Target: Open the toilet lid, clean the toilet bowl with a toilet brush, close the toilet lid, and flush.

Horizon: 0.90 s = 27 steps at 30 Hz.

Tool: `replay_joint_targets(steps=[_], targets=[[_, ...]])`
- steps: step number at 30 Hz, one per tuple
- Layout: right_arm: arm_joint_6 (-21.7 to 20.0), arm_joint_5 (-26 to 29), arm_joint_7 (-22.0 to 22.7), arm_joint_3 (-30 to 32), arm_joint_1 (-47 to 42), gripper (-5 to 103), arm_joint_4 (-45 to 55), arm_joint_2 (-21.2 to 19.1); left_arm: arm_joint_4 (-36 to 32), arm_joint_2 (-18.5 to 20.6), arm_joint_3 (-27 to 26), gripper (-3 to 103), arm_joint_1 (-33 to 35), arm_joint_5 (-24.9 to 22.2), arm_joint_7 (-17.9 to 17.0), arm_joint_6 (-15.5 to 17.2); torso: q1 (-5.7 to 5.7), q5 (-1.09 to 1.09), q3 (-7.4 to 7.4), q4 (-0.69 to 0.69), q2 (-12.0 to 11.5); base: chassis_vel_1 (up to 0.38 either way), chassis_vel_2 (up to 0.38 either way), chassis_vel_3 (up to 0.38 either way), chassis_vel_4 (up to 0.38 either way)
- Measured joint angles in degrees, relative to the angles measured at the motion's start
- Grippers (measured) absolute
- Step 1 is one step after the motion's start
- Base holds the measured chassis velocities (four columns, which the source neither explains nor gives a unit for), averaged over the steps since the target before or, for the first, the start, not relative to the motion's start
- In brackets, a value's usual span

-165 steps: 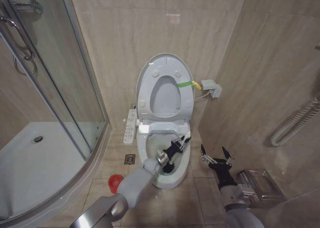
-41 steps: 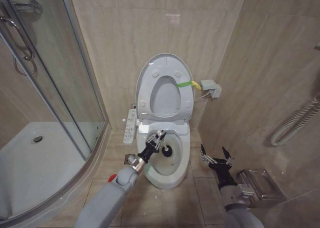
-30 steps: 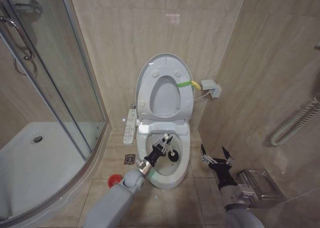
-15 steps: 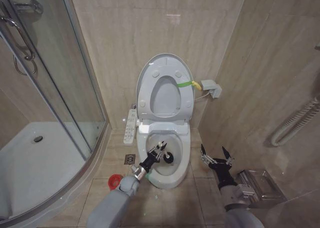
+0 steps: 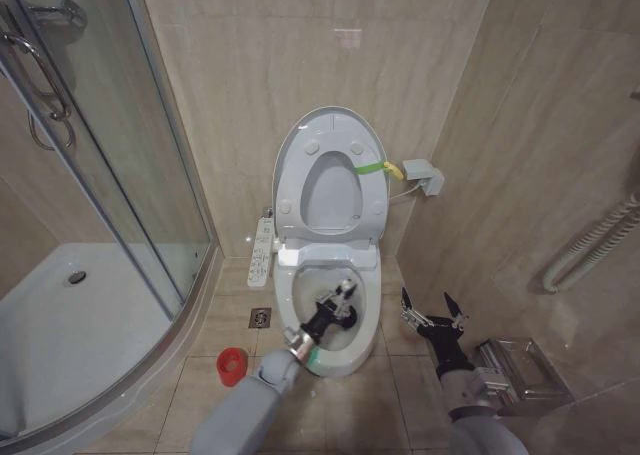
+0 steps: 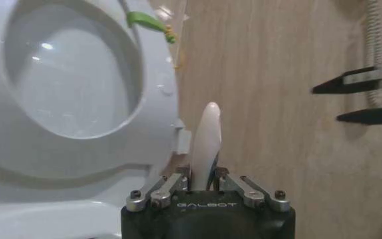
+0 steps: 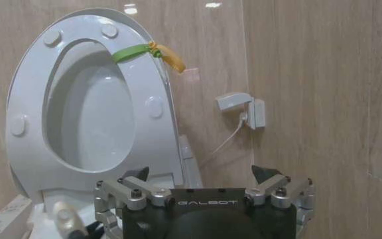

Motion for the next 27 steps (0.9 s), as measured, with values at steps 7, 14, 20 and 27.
replay_joint_targets(steps=[7,14,20,27], targets=[[0.0,0.0,0.0,0.0,0.0,100,0.0,0.0,-2.1,0.5,0.9,22,2.1,0.7,-2.0,1.0,0.00,-0.01,0.00,0.00,0.0,0.000,0.000,0.000,0.000],[0.0,0.0,0.0,0.0,0.0,100,0.0,0.0,3.1,1.6,-3.2,22,1.0,0.8,1.1,-0.5,0.00,-0.01,0.00,0.00,0.0,0.000,0.000,0.000,0.000],[0.0,0.0,0.0,0.0,0.0,100,0.0,0.0,0.6,1.5,-2.4,21,1.0,0.7,-0.4,0.1,0.00,-0.01,0.00,0.00,0.0,0.000,0.000,0.000,0.000],[0.0,0.0,0.0,0.0,0.0,100,0.0,0.0,-6.8,1.2,2.3,22,3.9,0.7,-3.8,1.7,0.00,0.00,0.00,0.00,0.0,0.000,0.000,0.000,0.000]])
